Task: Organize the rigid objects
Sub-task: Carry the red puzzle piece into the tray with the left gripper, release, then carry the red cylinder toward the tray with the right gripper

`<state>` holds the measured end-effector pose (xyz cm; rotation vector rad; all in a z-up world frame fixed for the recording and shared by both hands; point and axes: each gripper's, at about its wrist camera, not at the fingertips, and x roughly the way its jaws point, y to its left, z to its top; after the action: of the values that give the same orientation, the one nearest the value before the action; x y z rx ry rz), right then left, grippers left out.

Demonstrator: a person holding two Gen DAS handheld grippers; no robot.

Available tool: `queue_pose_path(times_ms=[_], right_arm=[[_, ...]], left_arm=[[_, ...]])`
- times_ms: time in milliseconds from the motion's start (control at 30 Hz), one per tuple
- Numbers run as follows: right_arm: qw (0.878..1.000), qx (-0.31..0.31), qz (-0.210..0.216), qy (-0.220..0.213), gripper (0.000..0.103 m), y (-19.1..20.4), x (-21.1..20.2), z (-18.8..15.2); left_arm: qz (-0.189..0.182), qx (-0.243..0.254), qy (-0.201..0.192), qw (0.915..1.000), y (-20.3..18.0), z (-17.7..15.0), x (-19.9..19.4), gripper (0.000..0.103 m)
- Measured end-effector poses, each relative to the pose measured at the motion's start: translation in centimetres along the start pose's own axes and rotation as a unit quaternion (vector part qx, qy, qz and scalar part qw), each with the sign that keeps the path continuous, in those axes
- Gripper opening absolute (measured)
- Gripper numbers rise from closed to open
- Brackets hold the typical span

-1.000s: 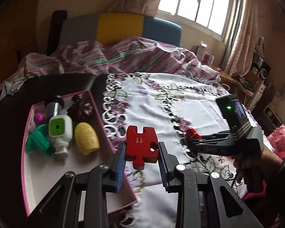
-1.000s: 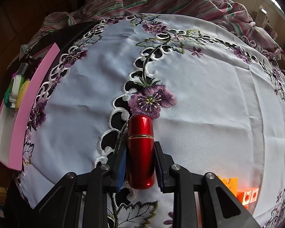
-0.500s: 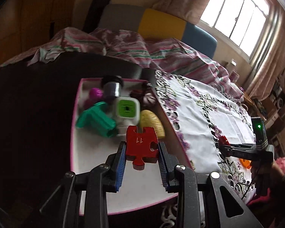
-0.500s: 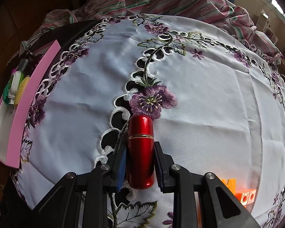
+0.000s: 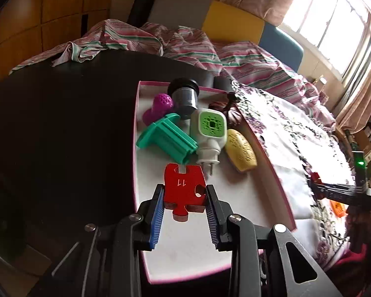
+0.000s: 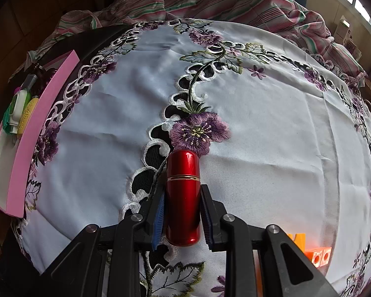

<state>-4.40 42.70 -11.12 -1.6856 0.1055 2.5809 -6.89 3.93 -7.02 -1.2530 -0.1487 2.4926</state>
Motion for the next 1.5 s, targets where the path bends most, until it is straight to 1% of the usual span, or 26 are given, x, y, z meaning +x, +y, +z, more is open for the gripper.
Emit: queue_pose_path(times_ms=[200, 333, 467, 600, 700, 800, 900, 1133, 1200, 1500], right_arm=[[1.0, 0.0, -0.001, -0.001, 0.026, 0.0, 0.1, -0.2], [1.0, -0.001, -0.001, -0.001, 0.026, 0.0, 0.1, -0.1], [1.0, -0.002, -0.003, -0.001, 0.026, 0.0, 0.0, -0.1], [1.0, -0.002, -0.003, -0.001, 0.026, 0.1, 0.0, 0.0], [1.0, -0.002, -0.003, -0.001, 0.026, 0.1, 0.0, 0.0], [1.0, -0.003, -0.005, -0.001, 0.026, 0.1, 0.0, 0.0], [1.0, -0.005, -0.007, -0.001, 0.026, 0.2, 0.1, 0.0], [1.0, -0.009, -0.011, -0.003, 0.026, 0.3, 0.2, -0.2], [1.0, -0.005, -0.01, -0.002, 0.026, 0.2, 0.3, -0.3], [1.0, 0.001, -0.007, -0.003, 0.026, 0.0, 0.4, -0.4]], left_arm=[[0.02, 0.017, 0.013, 0.9996, 0.0, 0.7, 1.7, 0.032], [0.045, 0.035, 0.018, 0.9982, -0.1, 0.8, 3.0, 0.032], [0.05, 0.042, 0.028, 0.9975, 0.0, 0.7, 4.0, 0.033], [0.064, 0.054, 0.019, 0.9963, -0.4, 0.5, 4.1, 0.033], [0.061, 0.049, 0.014, 0.9968, -0.3, 0.3, 3.7, 0.034], [0.068, 0.052, 0.005, 0.9964, -0.5, 0.3, 3.0, 0.037], [0.07, 0.045, -0.001, 0.9965, -0.5, 0.3, 2.1, 0.037], [0.091, 0.031, -0.025, 0.9951, -0.5, -0.1, -0.9, 0.037], [0.09, 0.029, -0.028, 0.9952, -0.5, -0.2, -1.5, 0.037], [0.102, 0.025, -0.04, 0.9937, -0.1, -0.7, -3.1, 0.037]])
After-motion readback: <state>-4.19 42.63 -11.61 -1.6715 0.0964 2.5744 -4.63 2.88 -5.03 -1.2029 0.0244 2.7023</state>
